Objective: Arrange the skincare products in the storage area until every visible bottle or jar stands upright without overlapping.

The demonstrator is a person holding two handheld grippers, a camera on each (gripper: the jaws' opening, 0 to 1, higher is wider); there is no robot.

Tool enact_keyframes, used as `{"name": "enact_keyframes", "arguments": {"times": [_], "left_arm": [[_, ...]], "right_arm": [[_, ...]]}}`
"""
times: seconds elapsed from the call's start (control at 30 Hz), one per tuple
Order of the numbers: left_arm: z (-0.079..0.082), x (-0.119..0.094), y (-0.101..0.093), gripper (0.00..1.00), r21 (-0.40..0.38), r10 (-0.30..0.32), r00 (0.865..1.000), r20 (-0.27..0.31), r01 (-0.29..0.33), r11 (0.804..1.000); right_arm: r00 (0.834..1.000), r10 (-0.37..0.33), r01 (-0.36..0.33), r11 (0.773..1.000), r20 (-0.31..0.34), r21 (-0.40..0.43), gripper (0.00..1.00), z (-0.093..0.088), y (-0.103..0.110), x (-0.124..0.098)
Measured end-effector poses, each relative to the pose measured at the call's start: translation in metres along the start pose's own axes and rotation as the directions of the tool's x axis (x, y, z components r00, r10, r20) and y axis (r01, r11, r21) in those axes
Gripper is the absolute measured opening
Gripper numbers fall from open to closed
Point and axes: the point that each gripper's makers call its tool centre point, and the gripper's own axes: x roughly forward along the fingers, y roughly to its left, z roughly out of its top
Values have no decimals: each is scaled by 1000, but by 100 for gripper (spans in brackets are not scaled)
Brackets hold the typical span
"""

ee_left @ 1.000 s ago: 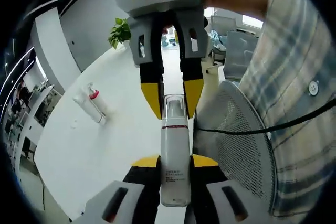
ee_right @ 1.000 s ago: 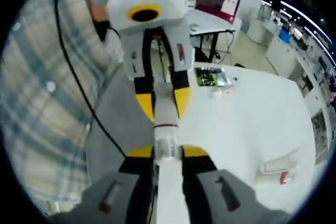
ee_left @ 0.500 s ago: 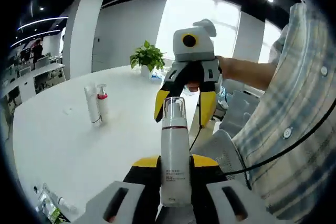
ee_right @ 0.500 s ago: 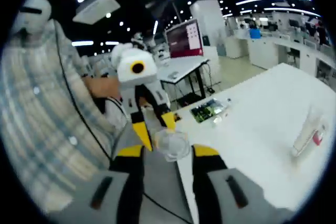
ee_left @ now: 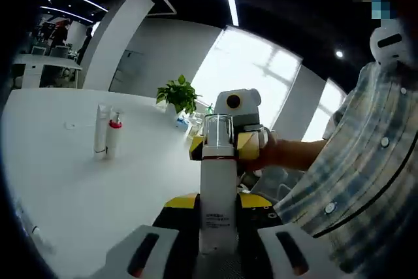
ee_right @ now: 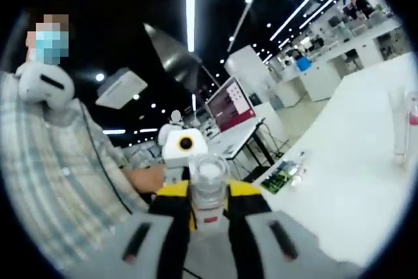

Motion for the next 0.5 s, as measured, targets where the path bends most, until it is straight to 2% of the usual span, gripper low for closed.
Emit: {"name": "enact_keyframes", "arguments": {"times": [0.07,0.13,0.2,0.23,0.3,0.33,0.4,0.47,0.5], "left_arm": [[-1,1,2,21,-11,18,1000,0,-18,1000],[0,-1,14,23,23,85,996,-1,-85,996],[-2,-1,18,24,44,117,993,-15,-116,992],[-4,-2,27,25,65,178,983,-37,-176,982],[-4,-1,40,26,115,279,959,-45,-272,955],[-3,-1,47,28,148,333,942,-43,-324,934],[-2,0,55,31,207,405,913,-44,-389,898],[-3,1,60,31,255,455,888,-64,-426,868],[-3,3,62,30,312,478,875,-69,-436,844]], "right_arm": [[1000,-23,23,999,9,38,18,0,-4,0],[996,-87,86,995,20,43,18,-2,-12,0],[993,-118,116,992,20,48,17,-3,-16,1],[984,-179,178,983,22,40,17,-4,-23,1],[961,-276,275,961,22,32,17,-5,-35,-1],[947,-321,319,946,20,50,17,-5,-41,-2],[923,-385,384,922,16,56,17,-5,-49,-3],[893,-449,447,892,17,71,17,-3,-55,-4],[884,-467,466,882,4,71,17,-4,-56,-3]]}}
